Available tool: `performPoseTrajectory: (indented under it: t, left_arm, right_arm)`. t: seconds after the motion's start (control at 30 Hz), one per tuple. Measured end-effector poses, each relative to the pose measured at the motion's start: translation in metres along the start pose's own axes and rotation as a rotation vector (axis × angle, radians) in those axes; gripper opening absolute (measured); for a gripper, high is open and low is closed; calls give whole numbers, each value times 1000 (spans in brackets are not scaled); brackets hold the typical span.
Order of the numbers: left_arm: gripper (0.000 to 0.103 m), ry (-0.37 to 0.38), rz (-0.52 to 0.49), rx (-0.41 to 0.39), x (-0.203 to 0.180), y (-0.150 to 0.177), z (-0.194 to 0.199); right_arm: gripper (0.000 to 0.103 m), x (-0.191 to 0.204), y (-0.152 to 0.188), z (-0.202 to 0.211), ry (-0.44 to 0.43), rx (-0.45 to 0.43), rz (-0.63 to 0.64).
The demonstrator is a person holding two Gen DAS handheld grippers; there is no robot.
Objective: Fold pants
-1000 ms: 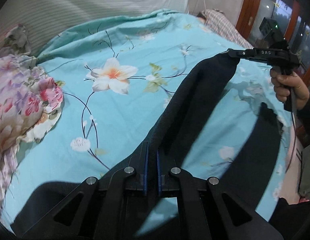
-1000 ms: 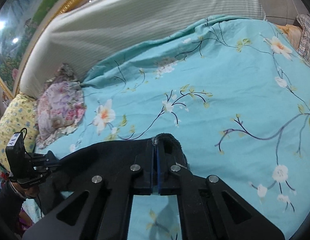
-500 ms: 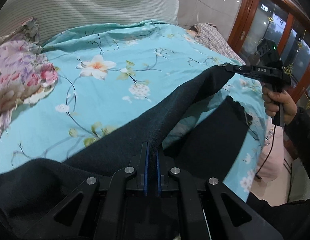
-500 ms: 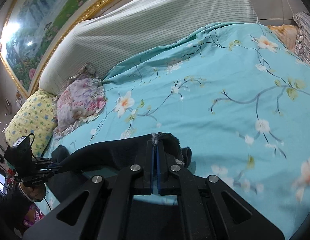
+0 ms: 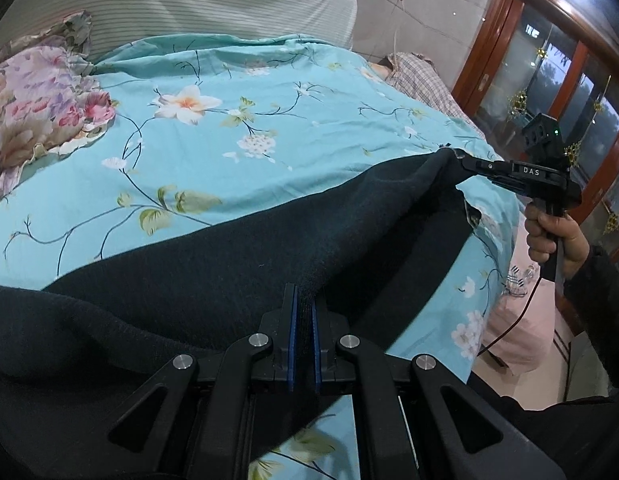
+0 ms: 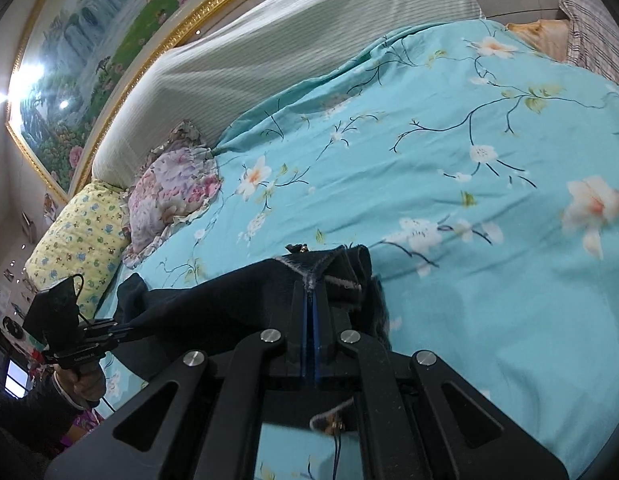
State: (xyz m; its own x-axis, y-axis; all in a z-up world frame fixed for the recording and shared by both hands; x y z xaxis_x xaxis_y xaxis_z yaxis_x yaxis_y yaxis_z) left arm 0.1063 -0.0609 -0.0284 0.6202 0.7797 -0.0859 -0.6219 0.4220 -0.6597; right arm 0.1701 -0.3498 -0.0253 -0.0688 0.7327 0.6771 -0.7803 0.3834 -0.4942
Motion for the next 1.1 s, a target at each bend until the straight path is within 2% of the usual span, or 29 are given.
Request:
performPoseTrajectory:
  t: [0.17, 0.33, 0.63, 0.73, 0.87, 0.9, 0.97, 1.0, 1.1]
  left_arm:
    - [4, 11, -4, 6, -10, 11, 1]
    - [4, 2, -42, 48, -21, 26, -11]
    - [6, -8, -19, 96, -22, 45, -27]
    - [9, -6, 1, 95, -22, 46, -25]
    - [17, -5, 40, 91, -20, 50, -21]
    - [20, -4, 54, 90, -20, 52, -20]
    - [27, 2, 80, 83, -19, 54, -15]
    - [31, 1, 94, 75, -19, 54, -11]
    - [34, -13, 129, 51, -15, 56, 1]
  right_arm:
    - [3, -3, 13, 10, 6, -5, -2]
    - [3, -13, 23, 13, 34, -1, -2]
    - [3, -27, 39, 5, 121, 29, 15]
    - [5, -24, 44, 4, 150, 45, 30]
    - [11, -24, 42, 13, 201, 21, 23]
    - [19, -24, 40, 16, 210, 9, 18]
    - [42, -21, 36, 25, 218, -28, 14]
    - [46, -18, 33, 30, 218, -49, 18]
    - [47, -3, 27, 42, 193, -101, 34]
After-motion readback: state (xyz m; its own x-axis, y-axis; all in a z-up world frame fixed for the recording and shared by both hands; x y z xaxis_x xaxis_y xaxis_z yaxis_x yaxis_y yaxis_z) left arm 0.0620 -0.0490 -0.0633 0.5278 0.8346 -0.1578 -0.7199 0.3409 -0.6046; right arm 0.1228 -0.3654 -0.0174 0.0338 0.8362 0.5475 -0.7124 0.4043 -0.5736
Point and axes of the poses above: each gripper's, at about its wrist camera, not at the fingertips, and z roughly against the way its jaws point, x to its left, y to its underside, the point moved 8 cm from there along -z, roughly the way its jaws point, and after that the axes turned 13 degrees about -z, right-handed, at the moved point
